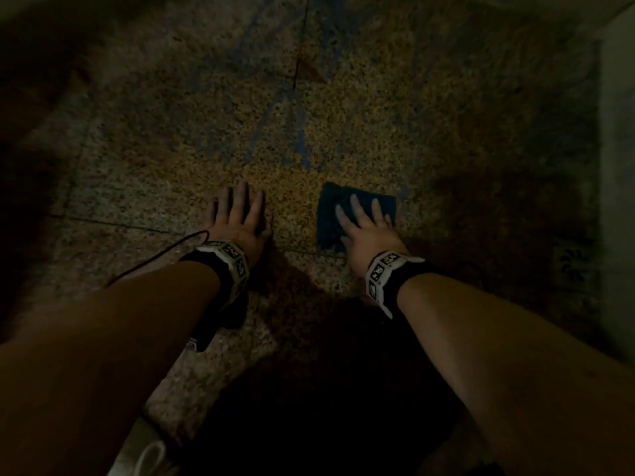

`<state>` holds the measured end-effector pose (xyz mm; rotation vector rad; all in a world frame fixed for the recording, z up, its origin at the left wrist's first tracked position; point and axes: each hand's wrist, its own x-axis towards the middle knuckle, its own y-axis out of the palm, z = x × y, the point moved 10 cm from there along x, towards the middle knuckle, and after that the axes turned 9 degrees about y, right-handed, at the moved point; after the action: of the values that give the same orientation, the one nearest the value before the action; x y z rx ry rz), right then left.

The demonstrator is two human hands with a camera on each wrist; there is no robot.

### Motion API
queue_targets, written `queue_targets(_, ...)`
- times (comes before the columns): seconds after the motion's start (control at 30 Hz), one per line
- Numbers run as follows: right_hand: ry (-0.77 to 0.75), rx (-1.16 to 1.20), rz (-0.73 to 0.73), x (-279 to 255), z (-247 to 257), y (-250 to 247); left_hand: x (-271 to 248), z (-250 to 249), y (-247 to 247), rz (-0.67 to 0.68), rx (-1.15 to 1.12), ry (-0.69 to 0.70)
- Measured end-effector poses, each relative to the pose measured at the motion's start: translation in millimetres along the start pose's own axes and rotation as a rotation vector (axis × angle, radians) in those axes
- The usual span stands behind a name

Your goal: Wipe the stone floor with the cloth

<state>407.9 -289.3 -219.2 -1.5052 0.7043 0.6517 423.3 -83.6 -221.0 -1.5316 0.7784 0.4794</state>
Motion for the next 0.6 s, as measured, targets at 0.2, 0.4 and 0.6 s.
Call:
queue_targets(0.2,-0.084,-0.106,-0.009,12,-2,-13,-11,-8,6,0.016,-0.095,-0.084)
queue_targets(0.4,-0.151,-0.162,0.018,6,-5,-13,-33,-34,26,0.181,-0.034,-0.092)
queue_targets(0.6,-0.284,-0.291,0.062,-23,-31,18,-49,-74,25,0.214,-0.013,-0.065)
